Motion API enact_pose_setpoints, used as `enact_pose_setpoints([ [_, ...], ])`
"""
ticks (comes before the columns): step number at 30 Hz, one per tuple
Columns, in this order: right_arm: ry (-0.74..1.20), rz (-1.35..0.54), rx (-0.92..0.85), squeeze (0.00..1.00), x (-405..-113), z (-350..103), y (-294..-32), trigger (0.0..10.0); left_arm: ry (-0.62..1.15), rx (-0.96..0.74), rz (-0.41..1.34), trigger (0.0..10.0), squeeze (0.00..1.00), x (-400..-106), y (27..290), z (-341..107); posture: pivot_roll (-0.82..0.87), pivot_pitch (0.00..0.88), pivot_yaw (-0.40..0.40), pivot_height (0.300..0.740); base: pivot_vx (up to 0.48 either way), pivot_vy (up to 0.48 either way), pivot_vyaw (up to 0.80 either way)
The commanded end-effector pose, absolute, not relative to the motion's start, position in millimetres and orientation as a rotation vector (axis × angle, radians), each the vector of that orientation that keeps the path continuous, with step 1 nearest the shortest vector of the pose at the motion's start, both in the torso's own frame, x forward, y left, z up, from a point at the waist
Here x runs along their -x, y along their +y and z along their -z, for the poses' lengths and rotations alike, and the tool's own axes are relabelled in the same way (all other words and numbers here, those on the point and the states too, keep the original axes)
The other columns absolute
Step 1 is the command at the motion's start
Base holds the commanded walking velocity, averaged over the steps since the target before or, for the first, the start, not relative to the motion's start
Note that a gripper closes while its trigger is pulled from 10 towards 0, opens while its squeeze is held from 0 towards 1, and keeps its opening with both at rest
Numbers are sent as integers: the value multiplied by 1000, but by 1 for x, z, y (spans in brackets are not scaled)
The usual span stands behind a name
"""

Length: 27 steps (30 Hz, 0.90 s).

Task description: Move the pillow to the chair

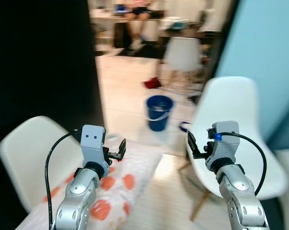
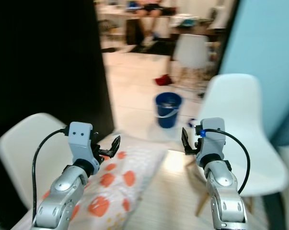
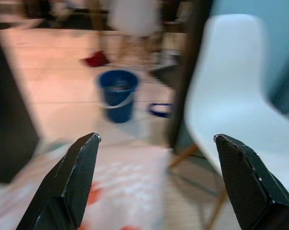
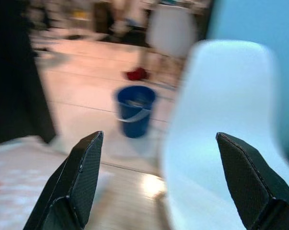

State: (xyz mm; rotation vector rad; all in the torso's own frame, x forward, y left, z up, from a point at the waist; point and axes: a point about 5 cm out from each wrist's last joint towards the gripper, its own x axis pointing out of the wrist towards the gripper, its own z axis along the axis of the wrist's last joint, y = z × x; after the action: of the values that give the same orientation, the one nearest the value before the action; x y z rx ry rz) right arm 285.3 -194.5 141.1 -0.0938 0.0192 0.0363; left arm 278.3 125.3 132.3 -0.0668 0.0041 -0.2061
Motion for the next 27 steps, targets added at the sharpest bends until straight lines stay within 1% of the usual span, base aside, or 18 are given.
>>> enact_pose_setpoints([
  [1, 44, -44, 94, 0, -287, -137, -192, 10000, 6, 83, 203, 10000, 0, -280, 126, -131, -31, 0, -13, 740, 0, 0, -731],
  [27, 57, -30, 104, 0, -288, -135, -193, 10000, 2, 87, 210, 10000, 0, -281, 125, -128, -36, 0, -17, 740, 0, 0, -736],
])
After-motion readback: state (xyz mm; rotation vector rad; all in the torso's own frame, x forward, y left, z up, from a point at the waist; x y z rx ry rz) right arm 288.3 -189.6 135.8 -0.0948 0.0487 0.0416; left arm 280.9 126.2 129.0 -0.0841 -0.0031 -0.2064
